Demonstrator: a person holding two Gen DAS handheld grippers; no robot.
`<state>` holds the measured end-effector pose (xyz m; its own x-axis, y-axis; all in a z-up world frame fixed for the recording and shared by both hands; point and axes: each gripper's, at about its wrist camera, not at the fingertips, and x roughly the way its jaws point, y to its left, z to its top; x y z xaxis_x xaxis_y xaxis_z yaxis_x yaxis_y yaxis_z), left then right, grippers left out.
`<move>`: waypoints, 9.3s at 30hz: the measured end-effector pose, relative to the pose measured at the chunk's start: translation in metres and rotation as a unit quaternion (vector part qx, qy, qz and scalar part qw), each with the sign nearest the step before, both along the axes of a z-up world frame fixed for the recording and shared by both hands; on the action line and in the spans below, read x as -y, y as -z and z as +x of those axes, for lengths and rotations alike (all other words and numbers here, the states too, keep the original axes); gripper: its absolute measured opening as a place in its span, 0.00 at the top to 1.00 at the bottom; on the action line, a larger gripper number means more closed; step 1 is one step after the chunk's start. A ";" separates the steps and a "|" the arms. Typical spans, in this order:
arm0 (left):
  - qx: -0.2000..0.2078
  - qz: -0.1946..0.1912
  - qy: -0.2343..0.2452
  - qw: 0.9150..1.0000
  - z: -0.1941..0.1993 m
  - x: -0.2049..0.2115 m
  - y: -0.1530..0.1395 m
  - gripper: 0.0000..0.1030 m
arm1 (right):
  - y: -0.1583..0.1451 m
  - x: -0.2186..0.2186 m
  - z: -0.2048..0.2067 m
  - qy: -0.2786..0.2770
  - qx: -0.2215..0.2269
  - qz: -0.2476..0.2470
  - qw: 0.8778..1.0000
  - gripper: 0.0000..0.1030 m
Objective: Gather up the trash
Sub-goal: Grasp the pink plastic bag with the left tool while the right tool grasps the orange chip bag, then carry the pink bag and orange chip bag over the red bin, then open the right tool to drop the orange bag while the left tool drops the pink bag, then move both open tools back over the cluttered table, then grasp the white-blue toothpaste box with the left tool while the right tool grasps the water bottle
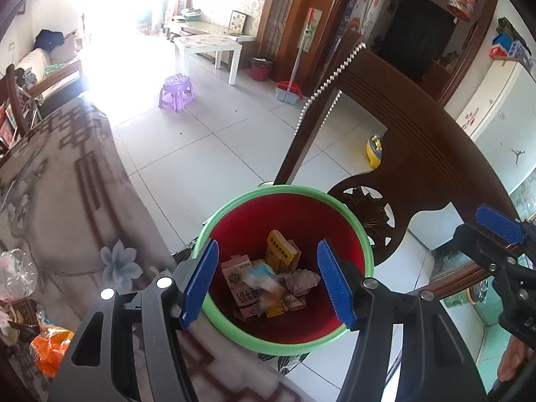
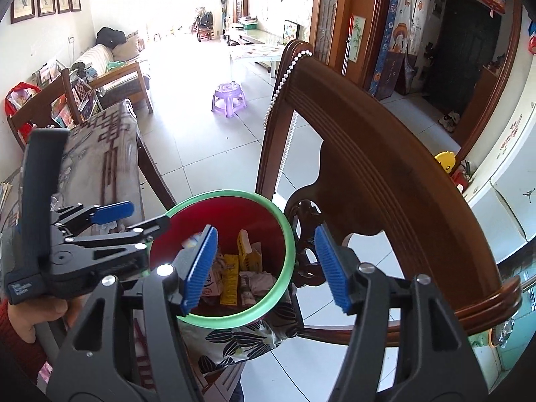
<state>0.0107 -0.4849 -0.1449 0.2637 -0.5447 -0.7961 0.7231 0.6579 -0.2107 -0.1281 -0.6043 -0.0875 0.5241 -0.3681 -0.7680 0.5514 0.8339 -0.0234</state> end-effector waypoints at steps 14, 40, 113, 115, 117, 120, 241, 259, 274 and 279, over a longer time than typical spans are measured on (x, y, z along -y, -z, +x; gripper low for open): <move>0.024 -0.017 -0.203 0.979 -0.004 -0.245 -0.042 0.43 | 0.011 -0.082 0.015 -0.062 -0.010 0.033 0.997 0.42; -0.184 0.045 -0.197 0.962 -0.090 -0.384 0.094 0.56 | 0.037 -0.283 0.060 -0.208 -0.068 0.061 0.974 0.38; -0.076 -0.006 -0.299 0.951 -0.009 -0.377 0.032 0.75 | 0.054 -0.285 0.118 -0.297 -0.064 0.089 0.949 0.48; -0.071 -0.006 -0.298 0.952 -0.006 -0.370 0.028 0.75 | 0.053 -0.280 0.117 -0.296 -0.061 0.089 0.949 0.48; -0.068 -0.006 -0.298 0.952 -0.003 -0.364 0.026 0.75 | 0.053 -0.275 0.116 -0.297 -0.061 0.091 0.949 0.48; -0.067 -0.004 -0.295 0.953 -0.002 -0.354 0.027 0.75 | 0.055 -0.264 0.115 -0.292 -0.062 0.096 0.949 0.48; -0.101 0.008 -0.412 0.906 0.011 -0.495 0.043 0.46 | 0.049 -0.268 0.173 -0.292 -0.083 -0.005 0.953 0.31; -0.158 -0.084 -0.514 0.839 0.180 -0.512 0.100 0.37 | 0.106 -0.360 0.378 -0.545 -0.262 -0.022 0.796 0.23; -0.125 -0.086 -0.478 0.865 0.195 -0.516 0.098 0.85 | 0.121 -0.386 0.349 -0.549 -0.272 0.015 0.790 0.47; -0.132 -0.081 -0.465 0.871 0.177 -0.525 0.096 0.90 | 0.107 -0.377 0.306 -0.498 -0.235 0.102 0.829 0.47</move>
<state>0.1872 0.0398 -0.2405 0.4708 -0.3044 -0.8281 -0.1955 0.8793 -0.4343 0.1775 -0.2272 -0.1942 0.1158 0.2298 -0.9663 -0.4417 0.8833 0.1571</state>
